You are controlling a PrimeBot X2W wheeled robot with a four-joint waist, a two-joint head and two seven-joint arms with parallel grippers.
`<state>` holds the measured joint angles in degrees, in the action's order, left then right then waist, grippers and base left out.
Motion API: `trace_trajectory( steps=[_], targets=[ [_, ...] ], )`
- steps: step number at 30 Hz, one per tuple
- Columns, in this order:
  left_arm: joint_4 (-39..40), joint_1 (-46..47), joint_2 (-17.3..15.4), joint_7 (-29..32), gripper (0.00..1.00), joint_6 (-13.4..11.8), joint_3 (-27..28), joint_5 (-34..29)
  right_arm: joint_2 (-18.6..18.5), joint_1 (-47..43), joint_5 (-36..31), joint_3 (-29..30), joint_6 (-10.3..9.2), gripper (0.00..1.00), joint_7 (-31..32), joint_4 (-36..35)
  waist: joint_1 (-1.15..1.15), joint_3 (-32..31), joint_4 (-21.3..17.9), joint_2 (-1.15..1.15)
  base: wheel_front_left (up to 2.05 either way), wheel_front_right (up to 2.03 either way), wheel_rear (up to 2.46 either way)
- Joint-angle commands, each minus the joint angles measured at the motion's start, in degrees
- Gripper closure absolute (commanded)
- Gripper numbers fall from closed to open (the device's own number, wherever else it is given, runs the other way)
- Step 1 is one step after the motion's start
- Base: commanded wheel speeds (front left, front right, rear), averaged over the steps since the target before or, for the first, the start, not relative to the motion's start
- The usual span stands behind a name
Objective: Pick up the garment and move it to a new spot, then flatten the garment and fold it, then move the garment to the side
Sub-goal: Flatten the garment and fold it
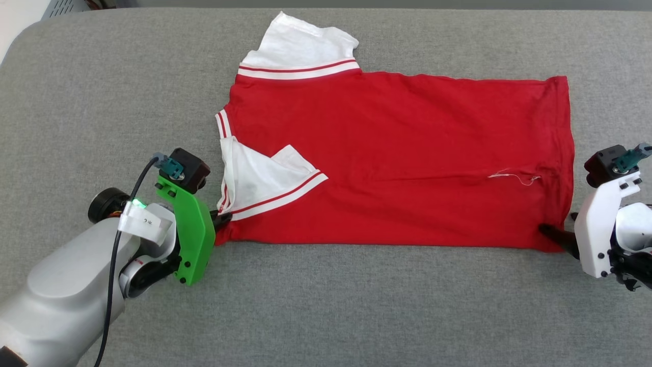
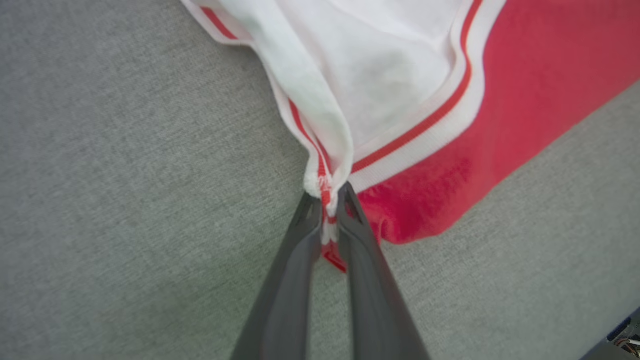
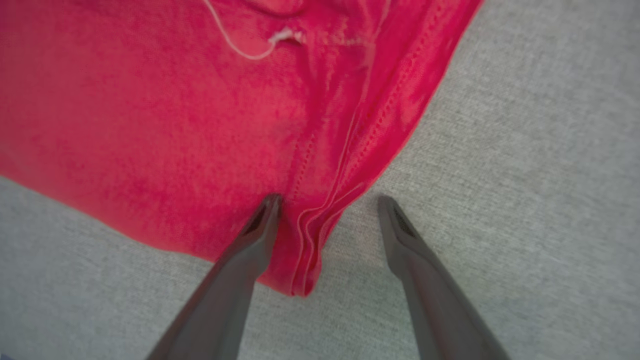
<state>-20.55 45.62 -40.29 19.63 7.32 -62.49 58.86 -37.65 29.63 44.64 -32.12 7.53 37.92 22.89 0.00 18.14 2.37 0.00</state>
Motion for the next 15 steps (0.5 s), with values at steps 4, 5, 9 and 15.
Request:
trace_trajectory(
  steps=[4, 5, 9, 15],
  targets=[
    [-0.9, -0.1, 0.3, -1.5, 1.0, 0.0, 0.1, -0.2, 2.4, -2.7, 2.2, -4.9, -0.04, 1.0, -2.1, 2.7, 0.0, -0.1, -0.3, 0.0, 0.0, 0.0, 0.0],
    [-1.0, -0.4, 0.1, -1.9, 1.0, 0.0, 0.1, 0.0, 2.1, -2.7, 2.7, -5.5, -0.04, 1.0, -2.8, 2.6, 0.0, -0.3, -0.4, 0.0, 0.0, 0.0, 0.0],
    [-1.5, -1.9, -0.6, -3.0, 1.0, 0.0, 0.1, 0.8, 0.6, -2.5, 4.1, -6.3, -0.04, 1.0, -7.0, 2.0, 0.0, -2.1, -1.0, 0.0, 0.0, 0.0, 0.0],
    [0.3, -4.4, -2.4, -4.5, 1.0, 0.1, 0.4, 3.2, -2.3, -3.3, 6.6, -5.6, -0.04, 1.0, -13.2, -2.6, 0.0, -6.1, -1.5, 0.0, 0.0, 0.0, 0.0]
  ],
)
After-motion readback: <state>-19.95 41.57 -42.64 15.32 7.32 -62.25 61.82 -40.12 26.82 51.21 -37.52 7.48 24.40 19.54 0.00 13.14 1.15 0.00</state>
